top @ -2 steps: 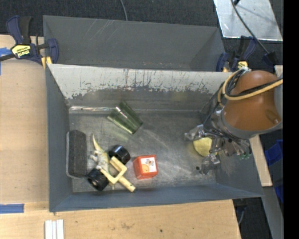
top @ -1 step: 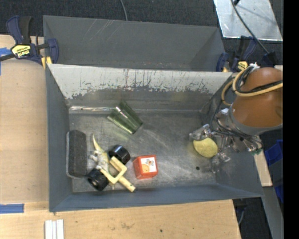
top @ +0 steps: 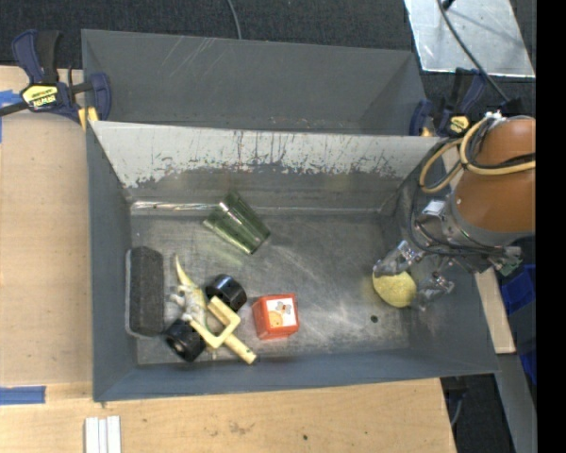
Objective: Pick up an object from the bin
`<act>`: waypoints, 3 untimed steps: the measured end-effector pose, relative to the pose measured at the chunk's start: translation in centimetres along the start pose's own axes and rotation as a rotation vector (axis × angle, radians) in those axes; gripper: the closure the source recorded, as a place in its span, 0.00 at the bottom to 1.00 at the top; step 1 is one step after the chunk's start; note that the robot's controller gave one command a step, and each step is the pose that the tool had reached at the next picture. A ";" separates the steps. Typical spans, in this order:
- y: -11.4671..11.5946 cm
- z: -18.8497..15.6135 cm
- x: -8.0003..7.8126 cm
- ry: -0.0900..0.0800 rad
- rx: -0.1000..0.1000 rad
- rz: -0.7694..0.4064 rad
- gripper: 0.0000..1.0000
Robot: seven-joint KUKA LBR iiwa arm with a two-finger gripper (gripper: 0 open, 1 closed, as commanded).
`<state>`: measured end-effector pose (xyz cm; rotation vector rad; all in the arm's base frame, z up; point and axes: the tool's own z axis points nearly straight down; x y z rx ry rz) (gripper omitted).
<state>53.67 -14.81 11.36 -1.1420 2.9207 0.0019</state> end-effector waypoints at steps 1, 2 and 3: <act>0.0 0.0 0.0 0.000 0.000 0.001 1.00; 0.4 -5.1 -0.1 0.006 -0.003 0.007 1.00; -0.1 -10.9 -0.4 0.003 0.001 0.025 1.00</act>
Offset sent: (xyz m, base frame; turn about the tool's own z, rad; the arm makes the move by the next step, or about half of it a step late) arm -0.0019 0.0046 0.0690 0.0047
